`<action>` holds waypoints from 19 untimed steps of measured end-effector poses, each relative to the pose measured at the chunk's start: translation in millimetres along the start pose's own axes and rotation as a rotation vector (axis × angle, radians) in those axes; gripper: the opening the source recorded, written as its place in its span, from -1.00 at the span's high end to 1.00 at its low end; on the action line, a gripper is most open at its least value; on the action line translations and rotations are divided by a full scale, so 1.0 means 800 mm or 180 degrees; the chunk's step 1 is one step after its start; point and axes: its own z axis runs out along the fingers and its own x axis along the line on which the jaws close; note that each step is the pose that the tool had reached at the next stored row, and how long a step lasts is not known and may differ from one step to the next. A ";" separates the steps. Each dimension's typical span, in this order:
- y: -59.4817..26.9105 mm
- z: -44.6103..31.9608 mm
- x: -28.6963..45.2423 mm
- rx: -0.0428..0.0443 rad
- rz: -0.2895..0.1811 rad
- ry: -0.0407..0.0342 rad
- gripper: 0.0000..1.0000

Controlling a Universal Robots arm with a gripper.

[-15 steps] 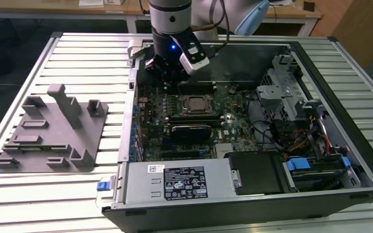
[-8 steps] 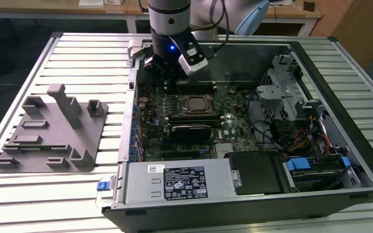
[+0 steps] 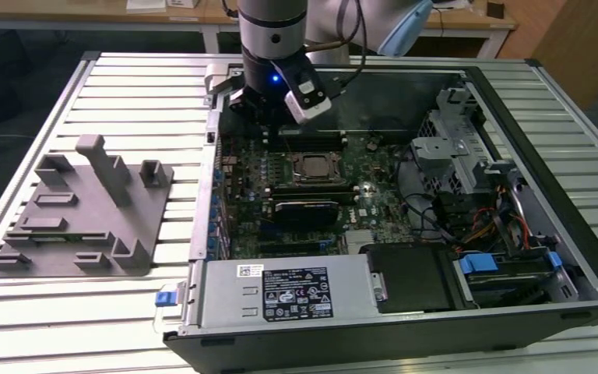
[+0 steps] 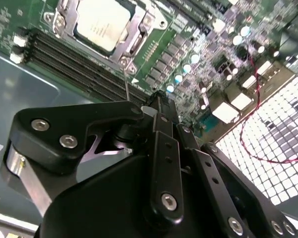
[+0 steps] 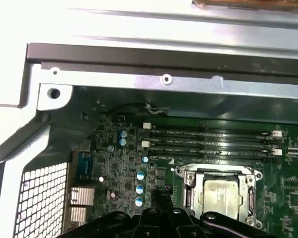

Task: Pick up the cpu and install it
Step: 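Install the first cpu locking lever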

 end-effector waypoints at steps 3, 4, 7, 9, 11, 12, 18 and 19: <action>-0.001 0.0010 0.0001 -0.0071 0.0006 0.0038 0.79; -0.001 0.0012 0.0001 -0.0102 0.0007 0.0047 0.79; -0.001 0.0015 0.0001 -0.0139 0.0009 0.0058 0.79; -0.001 0.0014 0.0001 -0.0140 0.0009 0.0058 0.79; -0.001 0.0022 0.0001 -0.0142 0.0008 0.0056 0.79; -0.001 0.0034 0.0002 -0.0142 0.0008 0.0054 0.79; -0.003 0.0122 0.0016 -0.0189 0.0005 0.0041 0.79; -0.003 0.0124 0.0016 -0.0227 0.0005 0.0038 0.79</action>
